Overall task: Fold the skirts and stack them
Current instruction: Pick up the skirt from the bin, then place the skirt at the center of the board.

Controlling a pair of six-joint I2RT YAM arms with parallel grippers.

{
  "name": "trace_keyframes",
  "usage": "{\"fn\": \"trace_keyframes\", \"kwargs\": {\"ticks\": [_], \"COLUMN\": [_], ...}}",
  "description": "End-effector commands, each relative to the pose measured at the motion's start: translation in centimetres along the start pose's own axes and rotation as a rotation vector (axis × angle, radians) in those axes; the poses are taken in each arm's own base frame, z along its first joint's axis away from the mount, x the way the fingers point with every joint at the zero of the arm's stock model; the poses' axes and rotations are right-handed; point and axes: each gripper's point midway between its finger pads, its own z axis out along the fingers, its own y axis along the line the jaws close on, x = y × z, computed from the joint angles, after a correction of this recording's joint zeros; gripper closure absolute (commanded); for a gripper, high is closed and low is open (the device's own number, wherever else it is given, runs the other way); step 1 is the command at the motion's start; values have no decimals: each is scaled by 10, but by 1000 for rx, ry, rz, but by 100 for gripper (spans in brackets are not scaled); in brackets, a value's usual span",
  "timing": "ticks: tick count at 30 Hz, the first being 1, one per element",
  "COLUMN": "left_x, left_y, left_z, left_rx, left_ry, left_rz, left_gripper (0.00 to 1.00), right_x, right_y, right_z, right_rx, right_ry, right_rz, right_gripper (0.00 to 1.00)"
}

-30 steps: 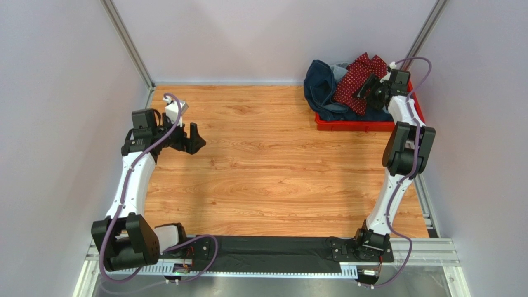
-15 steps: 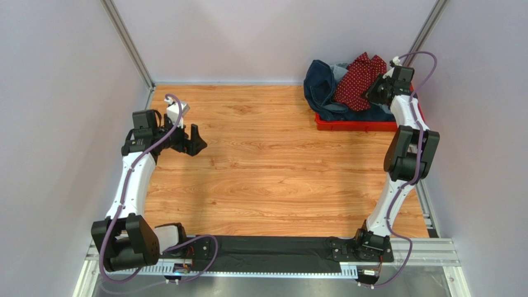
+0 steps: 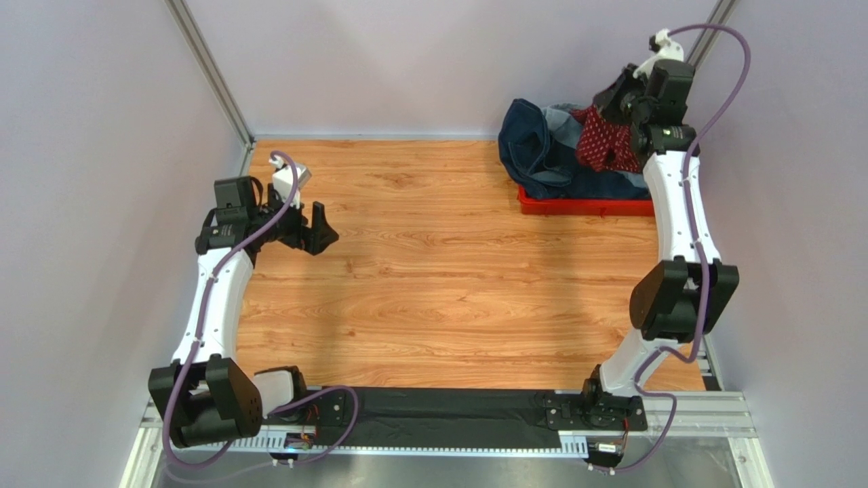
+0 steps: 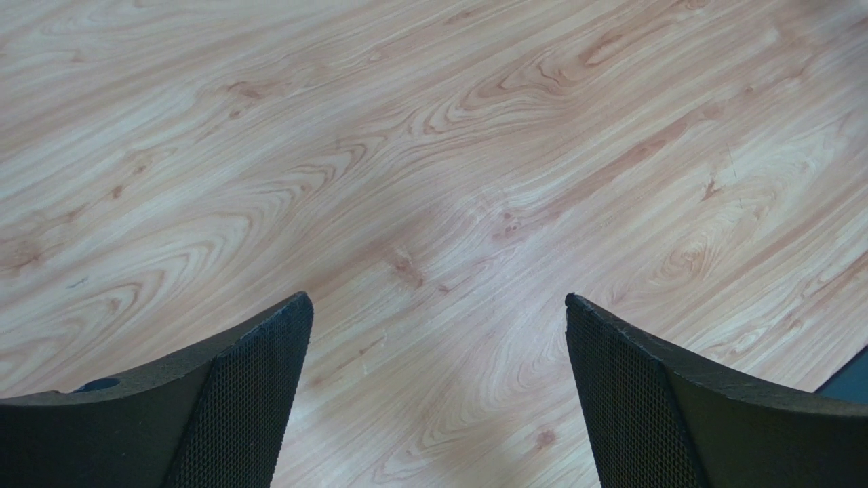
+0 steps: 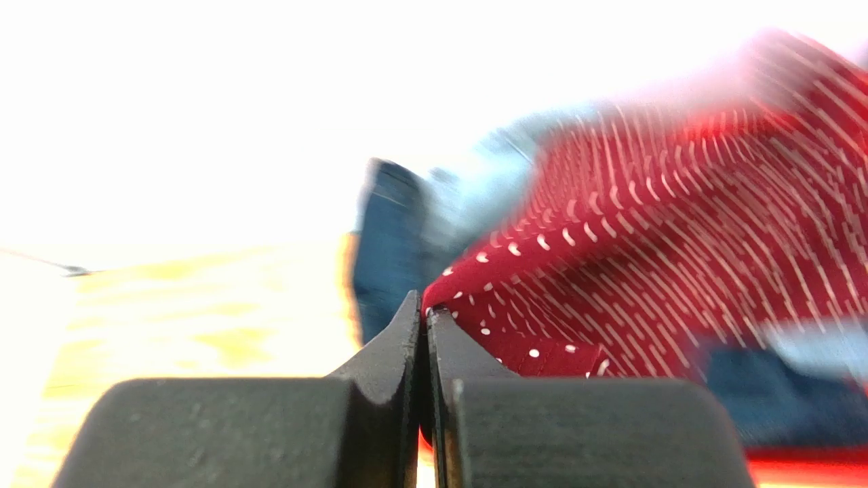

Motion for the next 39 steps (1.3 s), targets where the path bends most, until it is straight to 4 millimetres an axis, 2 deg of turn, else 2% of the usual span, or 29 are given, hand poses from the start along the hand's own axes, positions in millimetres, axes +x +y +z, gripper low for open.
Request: {"fn": "trace_keyframes", "kwargs": {"ticks": [1, 2, 3, 5, 6, 8, 9, 11, 12, 13, 14, 16, 20, 21, 23, 24, 27, 29, 31, 32, 33, 34, 35, 36, 37, 38, 39], "left_x": [-23, -27, -29, -36, -37, -44, -45, -53, -54, -55, -58, -58, -55, -54, -54, -54, -52, -52, -46, -44, -37, -37, -36, -22, -32, -32, -21], "left_y": [-1, -1, 1, 2, 4, 8, 9, 17, 19, 23, 25, 27, 29, 28, 24, 22, 15, 8, 9, 13, 17, 25, 28, 30, 34, 37, 36], "left_z": [-17, -19, -21, -27, -29, -37, -39, -48, -51, -55, -58, -63, -68, -69, -70, -72, -65, -56, -38, -30, -8, 1, 12, 40, 50, 63, 91], "left_rx": [-44, -53, -69, -89, -109, -143, -156, -207, -222, -242, -257, -275, -304, -305, -293, -287, -228, -159, -94, -92, -71, -103, -101, -68, -78, -70, -37], "left_ry": [-41, -47, -47, -59, -56, -64, -65, -81, -83, -87, -92, -97, -94, -94, -100, -103, -105, -112, -85, -68, -19, 12, 41, 117, 125, 145, 206], "left_rz": [70, 77, 75, 83, 77, 75, 72, 66, 62, 56, 58, 55, 70, 77, 87, 103, 117, 109, 65, 56, 43, 46, 48, 30, 37, 28, 9], "left_gripper": [1, 1, 1, 1, 1, 1, 1, 1, 1, 1, 1, 1, 1, 1, 1, 1, 1, 1, 5, 7, 9, 10, 11, 14, 15, 16, 18], "right_x": [-88, -94, -92, -96, -94, -87, -83, -84, -72, -69, -70, -53, -9, 31, 57, 94, 162, 237, 273, 296, 316, 334, 342, 350, 360, 363, 368], "right_y": [105, 124, 169, 209, 239, 285, 302, 338, 351, 360, 373, 383, 371, 357, 337, 317, 275, 242, 230, 217, 203, 191, 185, 176, 166, 158, 151], "right_z": [-68, -80, -97, -120, -135, -160, -167, -195, -198, -204, -219, -228, -213, -187, -174, -153, -110, -79, -75, -72, -61, -59, -57, -52, -52, -51, -49], "right_rx": [-225, -275, -404, -533, -626, -777, -858, -1004, -1076, -1122, -1189, -1277, -1282, -1218, -1142, -1053, -855, -743, -733, -684, -627, -583, -558, -518, -479, -447, -404], "right_ry": [-242, -261, -267, -288, -291, -274, -253, -237, -164, -139, -140, -59, 88, 206, 226, 317, 441, 636, 780, 858, 885, 916, 927, 932, 945, 945, 942], "right_rz": [-99, -112, -121, -117, -93, -78, -58, -34, -1, 6, -1, 0, -17, 8, -19, -7, -13, 34, 74, 95, 88, 92, 92, 81, 76, 64, 39], "right_gripper": [100, 100, 100, 100, 100, 100, 100, 100, 100, 100, 100, 100, 100, 100, 100, 100, 100, 100, 100, 100, 100, 100, 100, 100, 100, 100, 100]}}
